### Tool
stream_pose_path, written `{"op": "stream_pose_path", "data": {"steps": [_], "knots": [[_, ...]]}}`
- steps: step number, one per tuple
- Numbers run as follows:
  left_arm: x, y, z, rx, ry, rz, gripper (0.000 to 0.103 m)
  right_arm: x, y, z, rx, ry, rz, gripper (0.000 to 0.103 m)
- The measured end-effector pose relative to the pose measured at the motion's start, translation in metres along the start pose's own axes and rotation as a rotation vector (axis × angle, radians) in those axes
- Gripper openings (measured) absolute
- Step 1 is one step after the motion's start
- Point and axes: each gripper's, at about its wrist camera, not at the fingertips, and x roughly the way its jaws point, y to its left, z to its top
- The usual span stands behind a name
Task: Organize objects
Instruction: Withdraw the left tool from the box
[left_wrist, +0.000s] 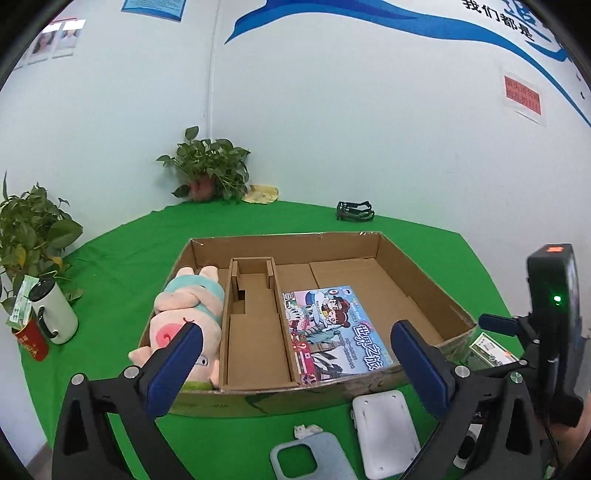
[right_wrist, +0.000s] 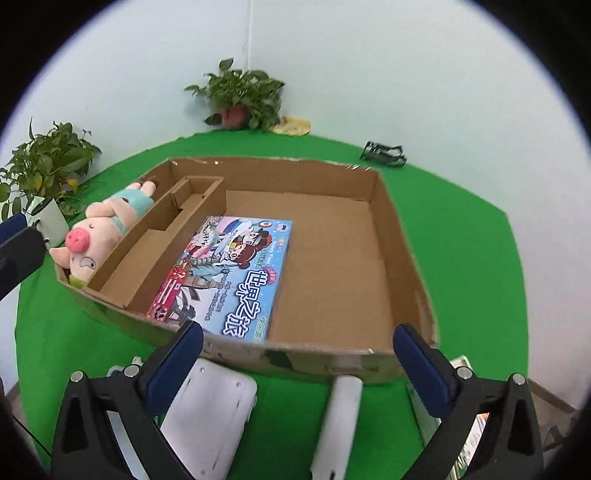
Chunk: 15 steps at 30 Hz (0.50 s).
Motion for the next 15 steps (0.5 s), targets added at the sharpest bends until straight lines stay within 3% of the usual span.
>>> {"op": "stream_pose_path", "data": {"steps": [10,15], "knots": [[-0.058,-0.023,-0.008,0.003,-0.029,-0.004,0.103,-0.080,-0.001,-0.028,0.034,-0.124,-0.019,0.102],[-0.084,-0.035,-0.015,-0.020,-0.059,-0.065,0.103,-0.103,0.001,-0.040,0.035,-0.140,-0.017,0.102]]}}
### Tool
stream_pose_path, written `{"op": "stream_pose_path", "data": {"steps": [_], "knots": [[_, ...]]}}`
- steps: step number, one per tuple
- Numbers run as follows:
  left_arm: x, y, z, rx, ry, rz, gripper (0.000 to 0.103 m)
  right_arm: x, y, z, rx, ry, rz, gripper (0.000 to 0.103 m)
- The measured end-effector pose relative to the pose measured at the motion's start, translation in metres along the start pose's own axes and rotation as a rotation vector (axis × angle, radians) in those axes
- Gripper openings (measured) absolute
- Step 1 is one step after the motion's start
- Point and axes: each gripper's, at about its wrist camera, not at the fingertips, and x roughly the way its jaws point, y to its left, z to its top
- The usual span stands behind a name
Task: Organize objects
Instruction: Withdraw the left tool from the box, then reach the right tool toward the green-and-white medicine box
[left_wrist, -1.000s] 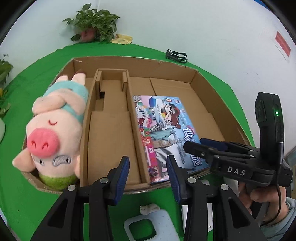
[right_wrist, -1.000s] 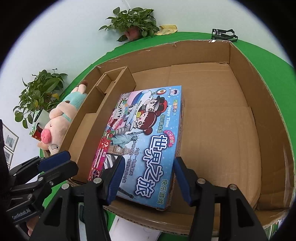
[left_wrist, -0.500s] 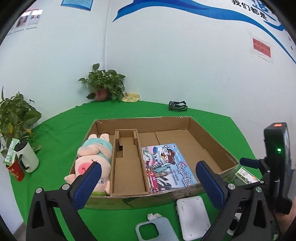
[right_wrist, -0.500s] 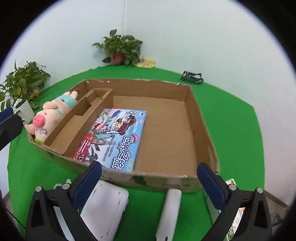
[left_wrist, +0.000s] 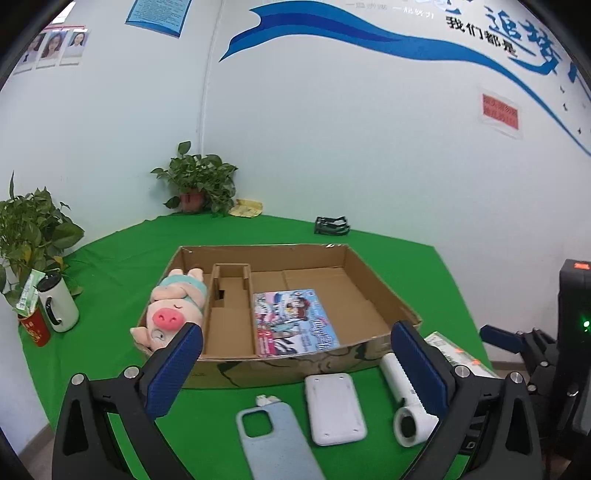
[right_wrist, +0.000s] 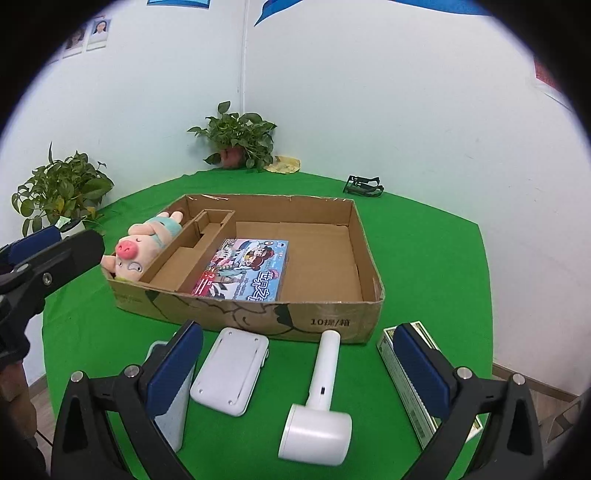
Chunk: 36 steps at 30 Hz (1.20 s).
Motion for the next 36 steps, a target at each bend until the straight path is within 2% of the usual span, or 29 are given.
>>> {"op": "stream_pose_path", "data": {"steps": [7,13,16,17,18,19,20,21,22,23,24,25,26,28,32,36], "knots": [[-0.016,-0.018,-0.012,-0.004,0.028,0.008,0.103,-0.030,-0.003,-0.014,0.016,-0.017,0.000,0.102],[-0.017,-0.023,-0.018,0.009,0.056,0.023,0.100,-0.037,-0.002,-0.021,0.006,-0.019,0.011,0.102],[-0.016,-0.022,-0.021,0.012,0.068,0.027,0.084,-0.042,-0.004,-0.025,0.015,-0.031,0.019,0.102],[-0.015,-0.021,-0.021,0.012,0.076,0.025,0.067,-0.043,-0.006,-0.028,0.020,-0.036,0.023,0.100],[-0.012,-0.018,-0.023,0.006,0.098,0.014,0.050,-0.044,-0.010,-0.030,0.032,-0.042,0.031,0.092],[-0.010,-0.016,-0.025,-0.003,0.117,0.001,0.044,-0.044,-0.012,-0.031,0.039,-0.042,0.035,0.076],[-0.008,-0.014,-0.025,-0.011,0.128,-0.007,0.038,-0.043,-0.014,-0.033,0.045,-0.037,0.032,0.069],[-0.006,-0.012,-0.027,-0.017,0.135,-0.015,0.038,-0.041,-0.015,-0.034,0.047,-0.030,0.027,0.064],[-0.005,-0.011,-0.028,-0.017,0.131,-0.016,0.040,-0.039,-0.017,-0.036,0.047,-0.022,0.029,0.064],[-0.005,-0.011,-0.030,-0.015,0.125,-0.014,0.049,-0.036,-0.018,-0.038,0.047,-0.011,0.041,0.064],[-0.004,-0.011,-0.031,-0.014,0.122,-0.009,0.076,-0.035,-0.018,-0.039,0.050,-0.006,0.053,0.070],[-0.004,-0.010,-0.032,-0.021,0.117,0.002,0.090,-0.032,-0.020,-0.041,0.060,0.003,0.064,0.087],[-0.005,-0.010,-0.033,-0.030,0.107,0.007,0.103,-0.030,-0.021,-0.043,0.072,0.008,0.069,0.092],[-0.003,-0.007,-0.035,-0.039,0.108,-0.008,0.102,-0.027,-0.022,-0.046,0.077,0.014,0.079,0.103],[0.007,-0.004,-0.041,-0.039,0.152,-0.016,0.102,-0.021,-0.027,-0.051,0.062,0.029,0.077,0.103],[0.016,-0.004,-0.048,-0.046,0.188,-0.042,0.102,-0.013,-0.050,-0.054,0.069,0.049,0.071,0.103]]}}
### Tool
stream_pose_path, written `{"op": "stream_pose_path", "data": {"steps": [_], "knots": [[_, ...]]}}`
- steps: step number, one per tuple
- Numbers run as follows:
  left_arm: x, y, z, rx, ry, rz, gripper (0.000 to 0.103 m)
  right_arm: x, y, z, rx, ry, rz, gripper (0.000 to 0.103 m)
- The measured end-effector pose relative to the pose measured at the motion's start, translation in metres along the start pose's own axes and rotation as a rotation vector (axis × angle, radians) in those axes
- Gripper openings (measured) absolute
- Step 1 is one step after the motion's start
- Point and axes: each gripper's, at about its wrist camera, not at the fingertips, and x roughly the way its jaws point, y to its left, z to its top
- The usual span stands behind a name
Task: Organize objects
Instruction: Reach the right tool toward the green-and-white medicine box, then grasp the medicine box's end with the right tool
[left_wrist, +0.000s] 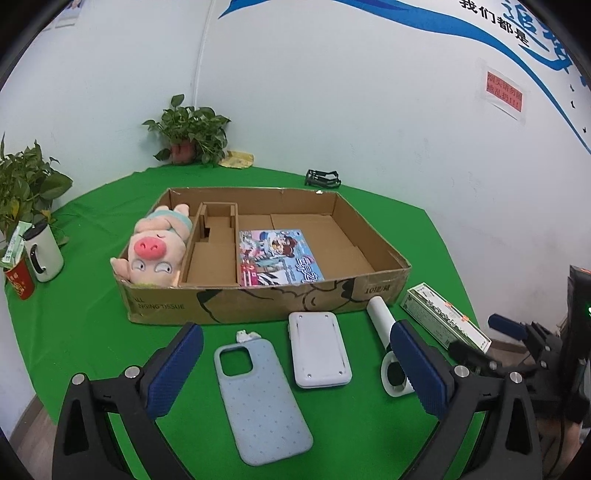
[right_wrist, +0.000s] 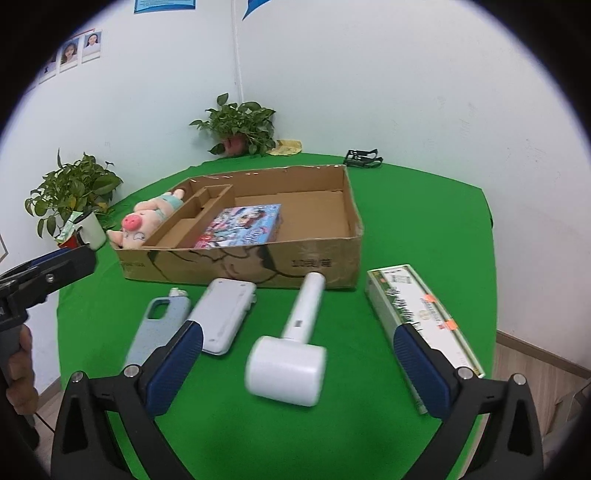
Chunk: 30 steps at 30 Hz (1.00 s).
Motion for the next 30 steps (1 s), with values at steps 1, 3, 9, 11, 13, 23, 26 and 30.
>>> {"op": "stream_pose_path", "data": {"steps": [1,3,9,11,13,23,26,30], "knots": [[0.002,-0.001,-0.001,0.004,0.008,-0.006,0.102,0.003,-0.012,0.000,0.002,0.011,-0.021,0.103],[0.010,-0.002,-0.004,0.005,0.034,-0.019,0.102,0.010,-0.035,0.001,0.025,0.028,-0.056,0.103],[0.030,-0.010,-0.013,-0.008,0.095,-0.068,0.102,0.041,-0.102,-0.008,0.033,0.156,-0.159,0.103],[0.037,-0.014,-0.014,-0.014,0.115,-0.085,0.102,0.054,-0.114,-0.016,0.051,0.214,-0.127,0.103],[0.039,-0.019,-0.016,-0.012,0.128,-0.104,0.102,0.061,-0.118,-0.022,0.074,0.250,-0.102,0.100],[0.060,-0.042,-0.012,-0.025,0.208,-0.250,0.102,0.054,-0.078,-0.045,0.034,0.300,-0.063,0.068],[0.069,-0.055,-0.011,-0.023,0.249,-0.318,0.102,0.047,-0.069,-0.053,0.054,0.300,-0.064,0.067],[0.083,-0.075,-0.013,-0.016,0.307,-0.389,0.102,0.037,-0.068,-0.058,0.098,0.311,-0.055,0.066]]}}
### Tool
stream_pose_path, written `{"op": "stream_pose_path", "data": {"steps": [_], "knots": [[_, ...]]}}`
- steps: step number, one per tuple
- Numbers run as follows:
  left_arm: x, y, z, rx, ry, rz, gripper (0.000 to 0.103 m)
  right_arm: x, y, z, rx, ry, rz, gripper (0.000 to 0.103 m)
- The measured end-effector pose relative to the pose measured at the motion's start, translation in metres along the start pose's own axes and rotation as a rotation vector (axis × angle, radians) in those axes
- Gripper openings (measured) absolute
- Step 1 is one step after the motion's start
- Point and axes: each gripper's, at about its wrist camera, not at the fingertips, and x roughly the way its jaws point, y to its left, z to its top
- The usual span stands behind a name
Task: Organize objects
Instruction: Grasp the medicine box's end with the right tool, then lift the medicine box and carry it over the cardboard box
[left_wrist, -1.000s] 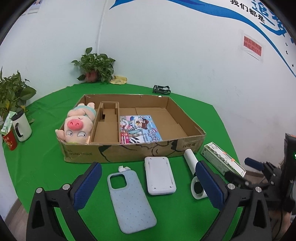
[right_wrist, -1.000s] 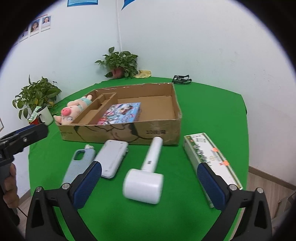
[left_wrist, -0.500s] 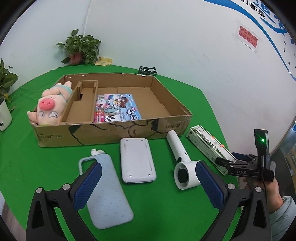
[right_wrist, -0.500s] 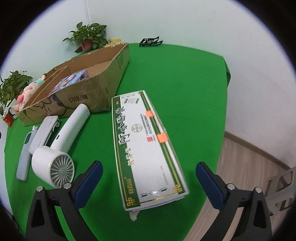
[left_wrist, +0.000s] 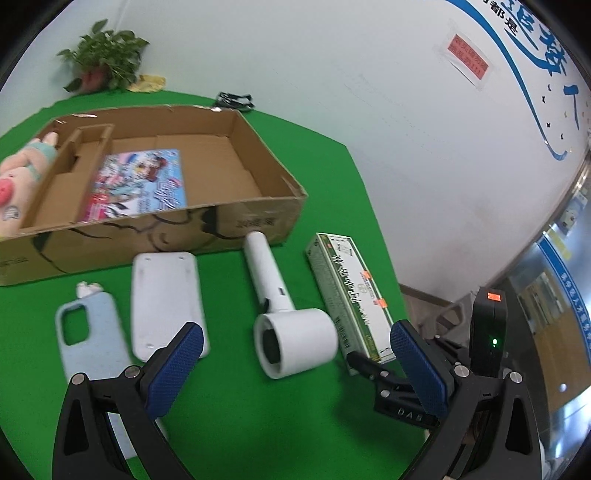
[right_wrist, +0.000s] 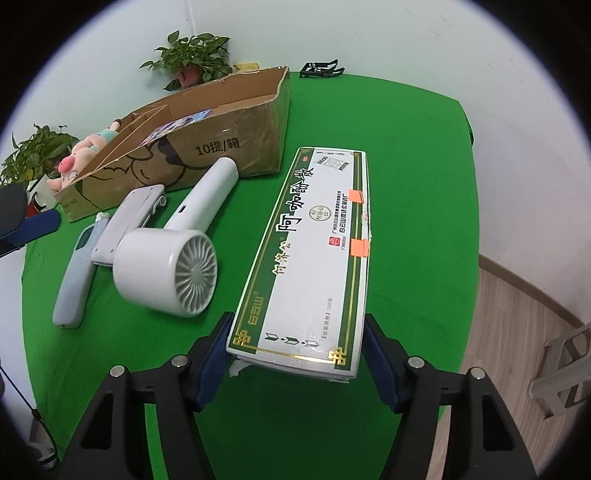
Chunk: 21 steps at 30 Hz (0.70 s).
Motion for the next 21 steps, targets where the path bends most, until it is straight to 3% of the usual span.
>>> {"op": "stream_pose_path", "data": {"steps": [14,21], "knots": [[0.041,-0.025,-0.030,-0.054,0.185,-0.239,0.098,-0.023,-0.001,-0.031,0.143,0.075,0.190,0.065],[0.053,-0.026,-0.057,-0.081,0.260,-0.310,0.086,-0.040,0.017,-0.056,0.115,0.101,0.212,0.065]]}}
